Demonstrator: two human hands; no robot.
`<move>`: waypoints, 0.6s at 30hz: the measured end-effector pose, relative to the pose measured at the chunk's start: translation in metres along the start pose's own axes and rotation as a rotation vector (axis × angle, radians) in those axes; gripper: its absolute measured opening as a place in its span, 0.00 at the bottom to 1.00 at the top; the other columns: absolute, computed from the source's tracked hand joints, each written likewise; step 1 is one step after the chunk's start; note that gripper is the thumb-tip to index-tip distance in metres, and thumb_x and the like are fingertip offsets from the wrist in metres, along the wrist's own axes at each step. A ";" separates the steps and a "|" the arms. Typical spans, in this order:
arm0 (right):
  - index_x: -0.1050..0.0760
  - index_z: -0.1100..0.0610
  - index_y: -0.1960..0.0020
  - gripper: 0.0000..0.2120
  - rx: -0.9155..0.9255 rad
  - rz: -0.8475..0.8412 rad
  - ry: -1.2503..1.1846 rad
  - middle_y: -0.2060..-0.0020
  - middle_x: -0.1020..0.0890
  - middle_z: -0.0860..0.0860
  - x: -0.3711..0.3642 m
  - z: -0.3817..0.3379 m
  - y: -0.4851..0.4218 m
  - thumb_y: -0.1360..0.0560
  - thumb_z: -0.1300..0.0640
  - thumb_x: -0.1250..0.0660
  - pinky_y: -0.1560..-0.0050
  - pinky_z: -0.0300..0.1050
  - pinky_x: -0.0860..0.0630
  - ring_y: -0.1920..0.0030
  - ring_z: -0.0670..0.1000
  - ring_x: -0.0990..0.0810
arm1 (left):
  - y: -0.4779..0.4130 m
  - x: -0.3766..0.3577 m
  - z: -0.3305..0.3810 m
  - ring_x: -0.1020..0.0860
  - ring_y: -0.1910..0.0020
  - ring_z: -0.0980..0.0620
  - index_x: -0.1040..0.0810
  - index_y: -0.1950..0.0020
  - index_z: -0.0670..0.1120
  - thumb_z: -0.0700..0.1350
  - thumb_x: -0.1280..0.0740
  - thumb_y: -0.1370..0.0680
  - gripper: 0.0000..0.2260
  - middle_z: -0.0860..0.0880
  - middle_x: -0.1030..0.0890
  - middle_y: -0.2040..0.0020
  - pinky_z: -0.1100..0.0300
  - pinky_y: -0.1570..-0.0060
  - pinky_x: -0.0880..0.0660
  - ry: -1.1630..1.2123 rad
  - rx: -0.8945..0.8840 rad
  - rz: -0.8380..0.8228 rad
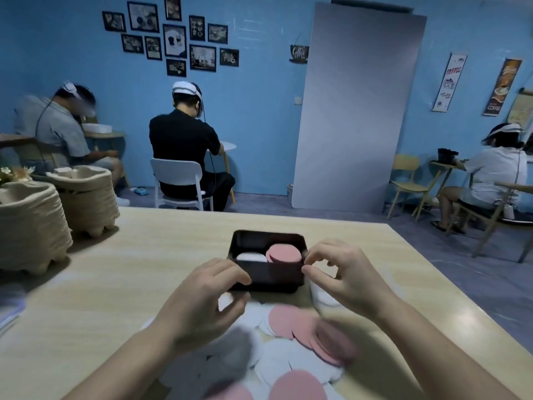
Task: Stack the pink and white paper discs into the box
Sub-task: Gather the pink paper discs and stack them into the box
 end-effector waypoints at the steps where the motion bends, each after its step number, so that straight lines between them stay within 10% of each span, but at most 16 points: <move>1: 0.20 0.49 0.56 0.03 0.002 -0.011 0.003 0.57 0.18 0.43 -0.002 -0.002 0.010 0.24 0.51 0.29 0.54 0.33 0.31 0.53 0.46 0.21 | 0.003 -0.003 0.003 0.24 0.54 0.55 0.21 0.50 0.49 0.49 0.33 0.22 0.05 0.58 0.22 0.54 0.57 0.53 0.25 0.019 0.010 -0.010; 13: 0.19 0.50 0.54 0.05 -0.077 -0.128 -0.179 0.57 0.18 0.44 -0.028 -0.031 0.108 0.24 0.49 0.30 0.58 0.40 0.24 0.55 0.45 0.20 | 0.048 -0.032 0.049 0.24 0.46 0.64 0.18 0.46 0.54 0.56 0.33 0.22 0.10 0.65 0.21 0.51 0.66 0.48 0.27 0.194 0.160 -0.243; 18: 0.18 0.52 0.48 0.13 -0.039 -0.270 -0.234 0.44 0.17 0.45 -0.046 -0.055 0.131 0.25 0.44 0.26 0.42 0.46 0.22 0.41 0.44 0.19 | 0.073 -0.026 0.064 0.26 0.47 0.65 0.19 0.44 0.54 0.58 0.32 0.22 0.11 0.63 0.21 0.50 0.65 0.47 0.29 0.138 0.133 -0.303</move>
Point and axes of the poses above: each hand's wrist, its own y-axis away from the middle knuckle, its own x-axis out of the back of the hand, z = x × y, the point moved 10 cm from there along -y, towards the middle knuckle
